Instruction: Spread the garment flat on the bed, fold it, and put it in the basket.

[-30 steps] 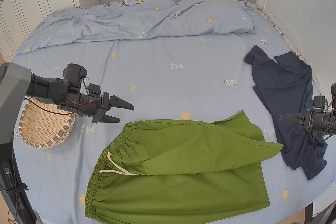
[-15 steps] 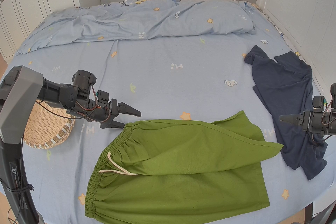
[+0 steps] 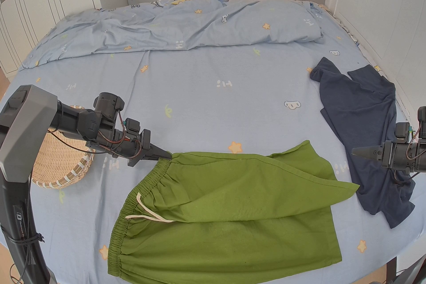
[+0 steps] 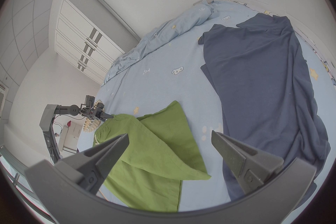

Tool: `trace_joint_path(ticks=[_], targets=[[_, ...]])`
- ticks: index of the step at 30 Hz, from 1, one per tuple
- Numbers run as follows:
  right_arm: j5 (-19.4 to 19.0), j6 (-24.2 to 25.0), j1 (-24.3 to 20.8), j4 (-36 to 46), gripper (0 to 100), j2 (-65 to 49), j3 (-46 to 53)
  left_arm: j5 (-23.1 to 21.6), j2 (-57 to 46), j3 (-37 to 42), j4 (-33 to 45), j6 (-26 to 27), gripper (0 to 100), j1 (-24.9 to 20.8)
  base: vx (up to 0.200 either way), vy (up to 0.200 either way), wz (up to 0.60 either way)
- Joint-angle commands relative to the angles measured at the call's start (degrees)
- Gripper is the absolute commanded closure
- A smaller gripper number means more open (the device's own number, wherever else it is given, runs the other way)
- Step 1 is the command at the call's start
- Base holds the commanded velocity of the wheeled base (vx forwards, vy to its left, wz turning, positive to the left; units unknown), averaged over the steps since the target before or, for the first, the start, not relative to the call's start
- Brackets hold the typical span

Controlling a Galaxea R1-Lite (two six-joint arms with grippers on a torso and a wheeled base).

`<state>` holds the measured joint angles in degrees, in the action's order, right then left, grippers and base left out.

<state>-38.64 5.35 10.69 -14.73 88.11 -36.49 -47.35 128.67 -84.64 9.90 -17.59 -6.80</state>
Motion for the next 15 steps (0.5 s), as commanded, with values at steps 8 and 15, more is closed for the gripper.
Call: trace_joint_path(ticks=[8,15], targets=[[-0.8,0.1,0.7,0.0,0,4.9,-0.4,-0.1,-4.3,1.8,-0.1,-0.2,100,2.1,0.000,0.000,0.00],[-1.0,-0.3,1.8,-0.2,0,9.2,-0.2,-0.1,-4.2,1.6,-0.1,-0.1,100,2.8,0.000,0.000,0.00]])
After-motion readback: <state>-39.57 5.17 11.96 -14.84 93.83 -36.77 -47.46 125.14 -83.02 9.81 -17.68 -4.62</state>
